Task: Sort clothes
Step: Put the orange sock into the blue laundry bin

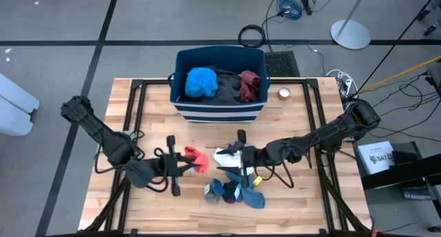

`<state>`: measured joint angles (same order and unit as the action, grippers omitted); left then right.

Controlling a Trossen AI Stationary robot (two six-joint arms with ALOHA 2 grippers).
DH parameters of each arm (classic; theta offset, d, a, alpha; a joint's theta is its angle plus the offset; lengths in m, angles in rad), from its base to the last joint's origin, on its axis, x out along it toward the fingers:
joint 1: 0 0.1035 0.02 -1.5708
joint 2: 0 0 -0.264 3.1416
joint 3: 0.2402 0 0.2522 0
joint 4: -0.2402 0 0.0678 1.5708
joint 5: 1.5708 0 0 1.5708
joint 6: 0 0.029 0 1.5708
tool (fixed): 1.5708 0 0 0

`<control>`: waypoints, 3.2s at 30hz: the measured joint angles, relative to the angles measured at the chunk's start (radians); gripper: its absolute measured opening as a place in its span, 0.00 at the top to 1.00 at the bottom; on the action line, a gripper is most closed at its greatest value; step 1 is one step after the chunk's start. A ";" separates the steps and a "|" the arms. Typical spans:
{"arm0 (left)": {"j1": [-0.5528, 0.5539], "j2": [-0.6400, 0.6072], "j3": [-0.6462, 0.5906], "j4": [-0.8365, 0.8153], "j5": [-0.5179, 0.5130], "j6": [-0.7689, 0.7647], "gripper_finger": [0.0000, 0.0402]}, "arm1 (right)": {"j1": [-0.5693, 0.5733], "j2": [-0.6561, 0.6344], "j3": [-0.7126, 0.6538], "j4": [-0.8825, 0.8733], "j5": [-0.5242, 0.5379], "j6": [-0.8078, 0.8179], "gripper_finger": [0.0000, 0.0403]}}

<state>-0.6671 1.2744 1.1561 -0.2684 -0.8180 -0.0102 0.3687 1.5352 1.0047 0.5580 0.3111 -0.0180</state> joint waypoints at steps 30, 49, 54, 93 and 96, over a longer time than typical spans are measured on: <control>0.084 0.110 0.000 0.160 0.003 0.155 0.92 | -0.003 0.005 0.000 0.069 0.009 0.086 0.55; 0.090 0.124 0.000 0.169 0.002 0.151 0.92 | -0.021 0.046 0.000 0.130 0.006 0.054 0.97; 0.090 0.124 0.000 0.156 -0.090 0.206 0.85 | -0.022 0.028 0.000 0.112 0.014 0.023 0.98; 0.170 -0.114 -0.065 -0.484 -0.296 -0.219 0.46 | -0.481 -0.116 -0.001 -0.089 0.460 -0.163 0.99; 0.187 -0.114 -0.108 -0.434 -0.210 -0.176 0.46 | -0.532 -0.119 0.000 -0.082 0.458 -0.150 0.99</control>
<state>-0.4798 1.1606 1.0479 -0.7029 -1.0285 -0.1860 -0.1630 1.4166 1.0042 0.4756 0.7696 -0.1681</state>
